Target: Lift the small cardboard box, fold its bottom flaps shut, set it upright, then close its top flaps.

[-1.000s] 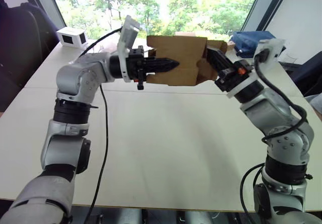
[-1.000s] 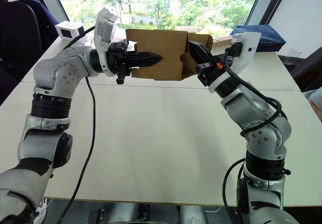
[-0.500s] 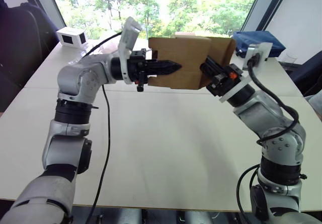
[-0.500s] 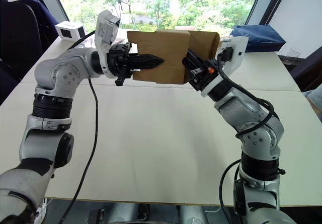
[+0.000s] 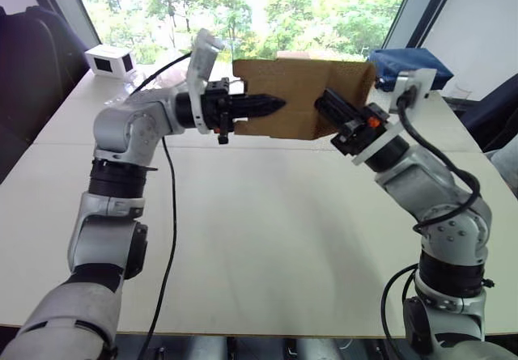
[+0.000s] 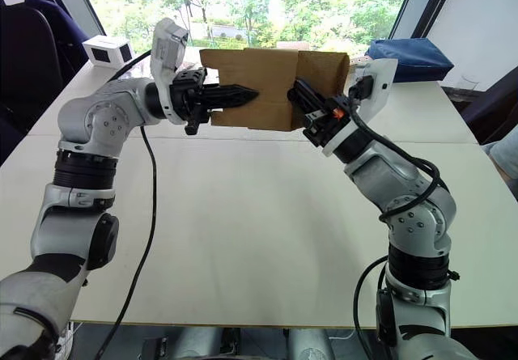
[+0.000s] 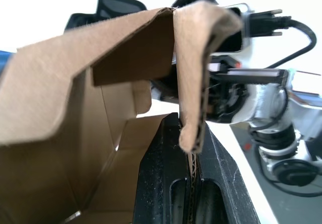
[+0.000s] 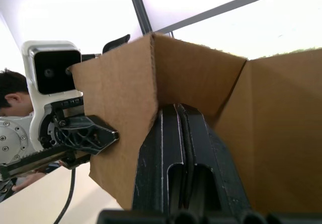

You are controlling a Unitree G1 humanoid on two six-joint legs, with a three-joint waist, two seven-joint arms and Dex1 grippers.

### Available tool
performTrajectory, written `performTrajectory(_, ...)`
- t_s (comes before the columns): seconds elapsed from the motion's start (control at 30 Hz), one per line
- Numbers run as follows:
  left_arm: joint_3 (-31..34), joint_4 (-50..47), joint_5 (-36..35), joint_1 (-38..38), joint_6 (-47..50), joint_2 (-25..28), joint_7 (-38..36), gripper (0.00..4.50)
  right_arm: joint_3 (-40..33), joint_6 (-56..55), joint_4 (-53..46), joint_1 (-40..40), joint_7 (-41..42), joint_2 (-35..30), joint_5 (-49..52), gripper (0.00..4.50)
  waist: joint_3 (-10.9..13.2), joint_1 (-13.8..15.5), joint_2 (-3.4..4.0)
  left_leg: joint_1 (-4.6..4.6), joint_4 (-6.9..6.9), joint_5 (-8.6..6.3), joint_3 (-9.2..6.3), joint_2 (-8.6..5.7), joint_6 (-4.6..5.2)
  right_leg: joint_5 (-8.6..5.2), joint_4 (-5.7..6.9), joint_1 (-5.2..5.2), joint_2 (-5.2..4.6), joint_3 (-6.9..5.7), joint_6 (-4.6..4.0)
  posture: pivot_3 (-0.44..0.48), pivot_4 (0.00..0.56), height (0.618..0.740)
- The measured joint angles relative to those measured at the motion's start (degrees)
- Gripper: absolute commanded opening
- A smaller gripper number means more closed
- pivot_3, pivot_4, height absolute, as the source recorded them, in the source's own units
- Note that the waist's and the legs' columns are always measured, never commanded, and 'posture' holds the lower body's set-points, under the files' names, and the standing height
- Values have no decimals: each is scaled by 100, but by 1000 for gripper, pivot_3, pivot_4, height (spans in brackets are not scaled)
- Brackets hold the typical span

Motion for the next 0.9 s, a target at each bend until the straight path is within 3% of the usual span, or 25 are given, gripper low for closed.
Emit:
performTrajectory(0.33, 9, 178, 112, 0, -118, -3, 96, 0, -706, 120, -621, 996, 28, -767, 846, 24, 0, 14, -2, -1, 0, -2, -1, -1, 4, 0, -3, 2, -2, -2, 0, 0, 150, 740)
performTrajectory(0.47, 18, 254, 117, 0, -201, -23, 94, 0, -689, 130, -611, 1498, 112, -786, 842, 24, 1, -9, -1, 2, 0, -1, 3, -1, 2, 0, -1, 2, -1, 2, 0, 0, 150, 740)
performTrajectory(0.67, 31, 256, 116, 0, -206, -59, 90, 0, -443, -34, -531, 1814, 316, -808, 212, 24, 1, 4, -2, 3, 0, -1, 2, -1, 1, 0, 1, 2, 1, 2, 1, 0, 150, 740)
performTrajectory(0.9, 11, 129, 110, -3, -111, -89, 35, 0, 57, -279, -210, 1523, 471, -613, -489, 24, 1, 2, -2, 3, 1, -1, 1, -1, 2, 0, 0, 2, 2, 2, 1, 0, 150, 740)
